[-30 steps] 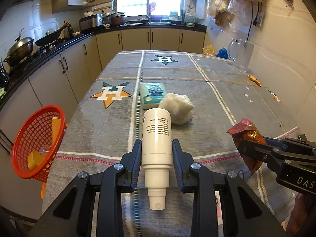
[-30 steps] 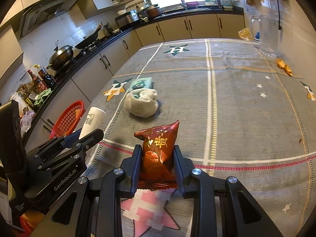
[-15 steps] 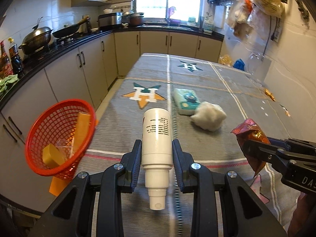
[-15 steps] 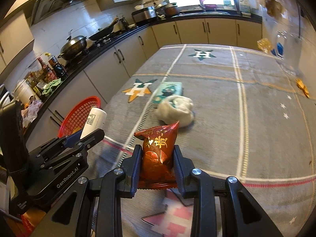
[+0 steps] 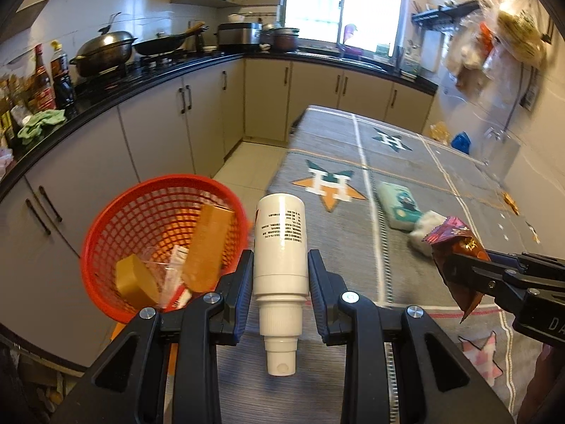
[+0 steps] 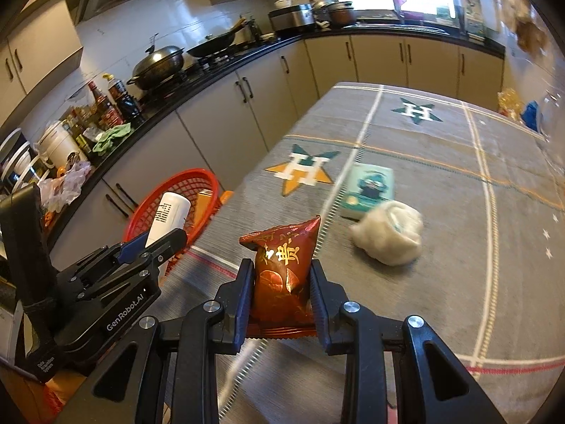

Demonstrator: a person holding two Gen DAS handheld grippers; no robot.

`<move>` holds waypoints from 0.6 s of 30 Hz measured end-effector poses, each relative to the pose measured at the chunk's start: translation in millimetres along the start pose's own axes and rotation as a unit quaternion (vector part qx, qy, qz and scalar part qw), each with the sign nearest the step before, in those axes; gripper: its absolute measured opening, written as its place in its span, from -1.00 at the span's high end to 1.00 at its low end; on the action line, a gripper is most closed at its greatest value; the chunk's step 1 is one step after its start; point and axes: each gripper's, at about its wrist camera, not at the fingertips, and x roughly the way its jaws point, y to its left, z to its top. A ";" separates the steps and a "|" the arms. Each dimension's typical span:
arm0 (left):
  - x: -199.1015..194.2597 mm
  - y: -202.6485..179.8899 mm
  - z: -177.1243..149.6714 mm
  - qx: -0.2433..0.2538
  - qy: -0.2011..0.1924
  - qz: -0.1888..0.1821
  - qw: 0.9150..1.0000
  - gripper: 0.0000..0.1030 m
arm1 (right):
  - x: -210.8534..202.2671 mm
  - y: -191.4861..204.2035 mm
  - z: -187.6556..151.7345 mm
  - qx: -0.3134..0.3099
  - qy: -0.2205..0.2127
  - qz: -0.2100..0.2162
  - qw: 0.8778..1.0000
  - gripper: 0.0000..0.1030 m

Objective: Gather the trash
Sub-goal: 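Carry the white bottle and red chips bag with both tools over the red basket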

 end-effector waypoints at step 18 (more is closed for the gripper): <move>5.8 99.8 9.5 -0.082 0.000 0.056 0.995 0.44 | 57.9 75.4 43.9 -0.051 0.018 0.059 0.997 0.35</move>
